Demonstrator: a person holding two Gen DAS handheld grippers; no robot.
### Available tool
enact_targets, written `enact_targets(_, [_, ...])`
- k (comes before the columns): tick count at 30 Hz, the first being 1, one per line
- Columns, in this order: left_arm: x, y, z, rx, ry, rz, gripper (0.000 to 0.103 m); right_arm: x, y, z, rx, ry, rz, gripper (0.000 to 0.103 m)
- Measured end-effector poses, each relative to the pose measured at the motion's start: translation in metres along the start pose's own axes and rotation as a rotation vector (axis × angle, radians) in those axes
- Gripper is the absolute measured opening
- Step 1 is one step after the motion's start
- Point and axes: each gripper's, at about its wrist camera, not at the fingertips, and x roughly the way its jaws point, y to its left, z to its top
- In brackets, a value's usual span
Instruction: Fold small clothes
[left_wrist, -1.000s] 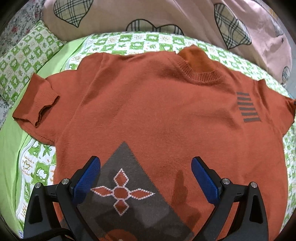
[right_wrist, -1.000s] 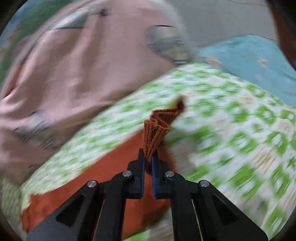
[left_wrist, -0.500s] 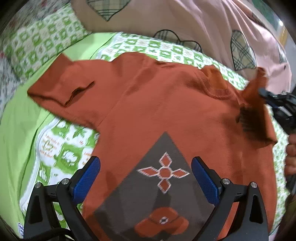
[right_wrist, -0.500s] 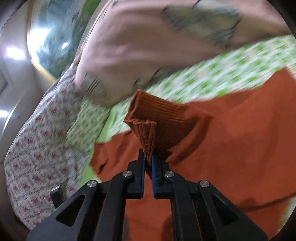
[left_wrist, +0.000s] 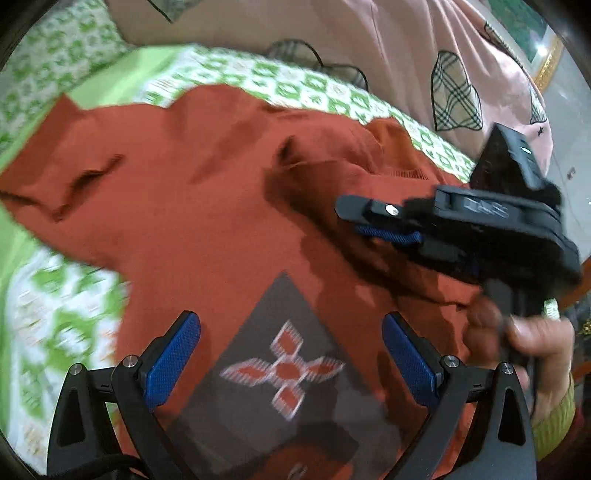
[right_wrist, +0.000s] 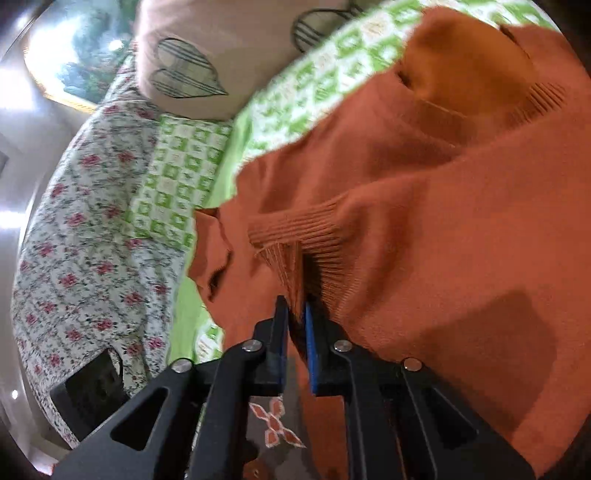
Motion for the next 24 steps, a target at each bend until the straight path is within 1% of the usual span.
enact_targets(1, [0.011, -0.001, 0.006, -0.004, 0.016, -0.017, 0.099, -0.005, -0.001, -0.001, 0.010, 0.002, 0.004, 0.019])
enact_targets(2, [0.019, -0.002, 0.011, -0.005, 0.024, -0.013, 0.099, -0.017, -0.002, -0.003, 0.012, -0.016, 0.009, 0.019])
enact_targets(4, [0.031, -0.005, 0.020, -0.004, 0.019, -0.002, 0.100, -0.040, -0.001, -0.006, -0.006, -0.058, -0.007, 0.019])
enact_targets(8, [0.051, -0.004, 0.044, -0.039, -0.002, -0.014, 0.099, -0.109, -0.004, -0.023, -0.016, -0.184, -0.036, 0.019])
enact_targets(9, [0.055, -0.004, 0.049, -0.050, -0.011, -0.018, 0.099, -0.120, -0.005, -0.027, -0.011, -0.204, -0.045, 0.019])
enact_targets(10, [0.058, -0.004, 0.054, -0.057, -0.026, -0.022, 0.096, -0.133, -0.007, -0.032, -0.001, -0.230, -0.055, 0.019])
enact_targets(11, [0.060, -0.005, 0.058, -0.054, -0.042, -0.030, 0.079, -0.147, -0.012, -0.039, 0.016, -0.258, -0.067, 0.019])
enact_targets(12, [0.061, -0.006, 0.061, -0.045, -0.049, -0.039, 0.066, -0.155, -0.015, -0.045, 0.031, -0.279, -0.081, 0.019])
enact_targets(13, [0.062, -0.008, 0.062, -0.031, -0.049, -0.047, 0.031, -0.164, -0.019, -0.051, 0.050, -0.300, -0.098, 0.019])
enact_targets(14, [0.064, -0.010, 0.064, -0.019, -0.036, -0.069, 0.006, -0.175, -0.026, -0.058, 0.071, -0.330, -0.114, 0.019])
enact_targets(15, [0.063, -0.013, 0.064, -0.015, -0.031, -0.094, 0.005, -0.179, -0.027, -0.060, 0.082, -0.345, -0.121, 0.019])
enact_targets(16, [0.056, -0.014, 0.063, -0.006, -0.053, -0.095, 0.005, -0.187, -0.032, -0.064, 0.100, -0.372, -0.133, 0.019])
enact_targets(17, [0.046, -0.015, 0.061, 0.005, -0.079, -0.080, 0.005, -0.192, -0.034, -0.066, 0.111, -0.387, -0.141, 0.019])
enact_targets(18, [0.031, -0.012, 0.060, 0.008, -0.121, -0.078, 0.004, -0.197, -0.036, -0.067, 0.118, -0.401, -0.154, 0.019])
enact_targets(19, [0.015, -0.005, 0.059, -0.007, -0.167, -0.093, 0.004, -0.203, -0.038, -0.069, 0.124, -0.416, -0.175, 0.019])
enact_targets(21, [0.003, 0.008, 0.059, -0.018, -0.210, -0.071, 0.004, -0.219, -0.046, -0.072, 0.123, -0.454, -0.262, 0.019])
enact_targets(23, [0.011, 0.020, 0.058, -0.008, -0.168, -0.025, 0.005, -0.227, -0.054, -0.067, 0.125, -0.473, -0.360, 0.019])
enact_targets(24, [0.016, 0.024, 0.056, -0.010, -0.147, -0.011, 0.005, -0.229, -0.058, -0.064, 0.130, -0.474, -0.386, 0.019])
